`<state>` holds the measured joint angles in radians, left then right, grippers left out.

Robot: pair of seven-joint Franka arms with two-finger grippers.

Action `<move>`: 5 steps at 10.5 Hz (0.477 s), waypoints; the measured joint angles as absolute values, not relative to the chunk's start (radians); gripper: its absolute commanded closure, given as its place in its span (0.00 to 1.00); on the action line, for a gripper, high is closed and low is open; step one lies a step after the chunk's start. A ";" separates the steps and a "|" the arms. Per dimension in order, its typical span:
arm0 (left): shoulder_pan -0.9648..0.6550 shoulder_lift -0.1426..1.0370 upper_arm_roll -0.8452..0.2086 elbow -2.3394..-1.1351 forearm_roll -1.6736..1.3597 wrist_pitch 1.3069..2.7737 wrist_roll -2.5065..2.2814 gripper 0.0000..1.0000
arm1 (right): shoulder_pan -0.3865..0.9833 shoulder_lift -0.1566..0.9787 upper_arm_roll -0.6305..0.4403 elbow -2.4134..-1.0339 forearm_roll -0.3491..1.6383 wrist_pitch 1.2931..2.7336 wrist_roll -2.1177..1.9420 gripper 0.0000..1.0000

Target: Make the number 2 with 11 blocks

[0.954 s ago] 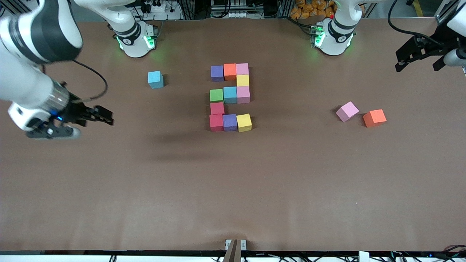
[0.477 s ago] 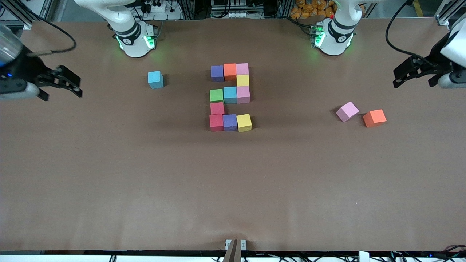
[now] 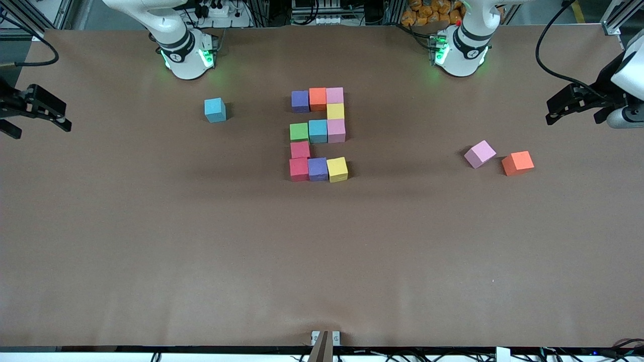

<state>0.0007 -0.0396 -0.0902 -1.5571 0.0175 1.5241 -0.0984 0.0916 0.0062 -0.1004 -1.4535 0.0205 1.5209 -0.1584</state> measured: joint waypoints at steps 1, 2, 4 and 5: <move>-0.001 -0.040 -0.094 -1.557 0.018 1.524 -0.098 0.00 | 0.094 0.007 -0.099 -1.452 0.021 1.519 -0.158 0.00; -0.003 -0.040 -0.099 -1.557 0.017 1.524 -0.098 0.00 | 0.096 0.007 -0.097 -1.450 0.021 1.519 -0.158 0.00; -0.004 -0.040 -0.102 -1.556 0.017 1.524 -0.098 0.00 | 0.097 0.008 -0.095 -1.450 0.020 1.519 -0.158 0.00; -0.004 -0.040 -0.102 -1.556 0.017 1.524 -0.098 0.00 | 0.097 0.008 -0.095 -1.449 0.020 1.519 -0.158 0.00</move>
<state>-0.0037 -0.0395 -0.1017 -1.5560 0.0175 1.5242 -0.0984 0.0969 0.0076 -0.0947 -1.4492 0.0205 1.5193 -0.1584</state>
